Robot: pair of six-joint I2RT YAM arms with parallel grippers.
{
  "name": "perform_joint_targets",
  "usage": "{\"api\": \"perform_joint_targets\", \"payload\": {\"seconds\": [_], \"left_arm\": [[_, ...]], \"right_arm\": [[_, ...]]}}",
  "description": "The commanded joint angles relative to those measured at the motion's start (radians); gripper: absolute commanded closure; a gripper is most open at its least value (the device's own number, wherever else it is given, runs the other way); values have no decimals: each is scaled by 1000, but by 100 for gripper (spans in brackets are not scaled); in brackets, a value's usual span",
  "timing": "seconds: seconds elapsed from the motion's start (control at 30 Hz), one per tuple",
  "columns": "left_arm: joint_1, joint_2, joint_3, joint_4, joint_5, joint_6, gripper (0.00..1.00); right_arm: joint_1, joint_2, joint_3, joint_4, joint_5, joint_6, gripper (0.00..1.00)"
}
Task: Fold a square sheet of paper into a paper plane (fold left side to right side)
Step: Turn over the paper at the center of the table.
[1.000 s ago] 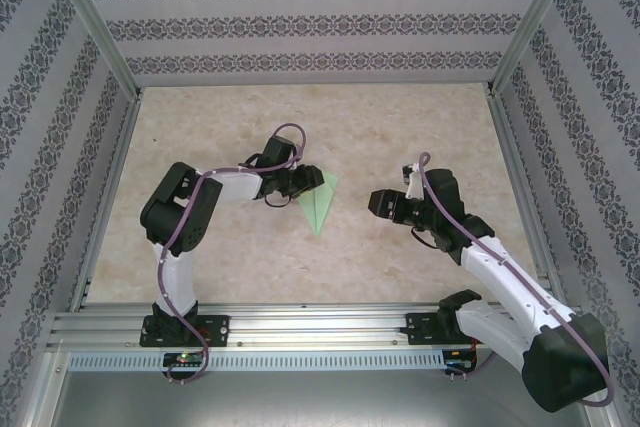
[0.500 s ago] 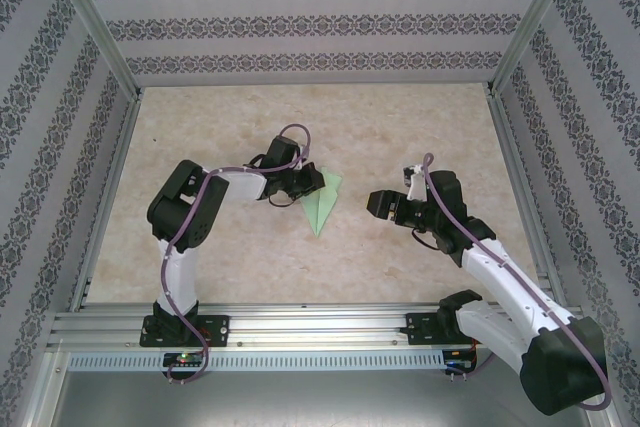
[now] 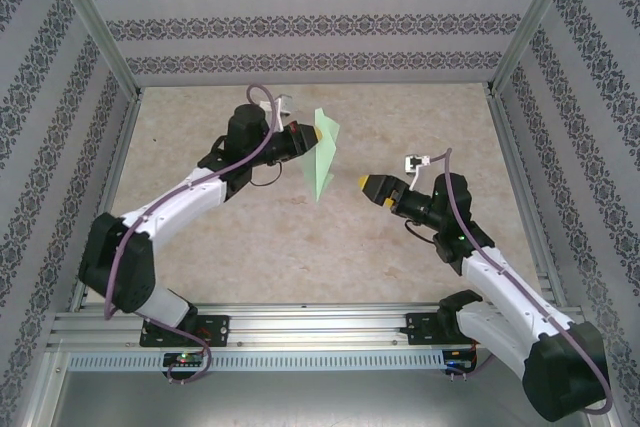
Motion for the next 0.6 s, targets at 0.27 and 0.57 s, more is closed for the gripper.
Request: {"api": "perform_joint_targets", "payload": {"seconds": [0.27,0.57], "left_arm": [[-10,-105,10,120,23,-146,96],[-11,-116,-20,189,73,-224,95]], "right_arm": [[191,213,80,433,-63,183,2],[251,358,133,666,-71,256,11]]}}
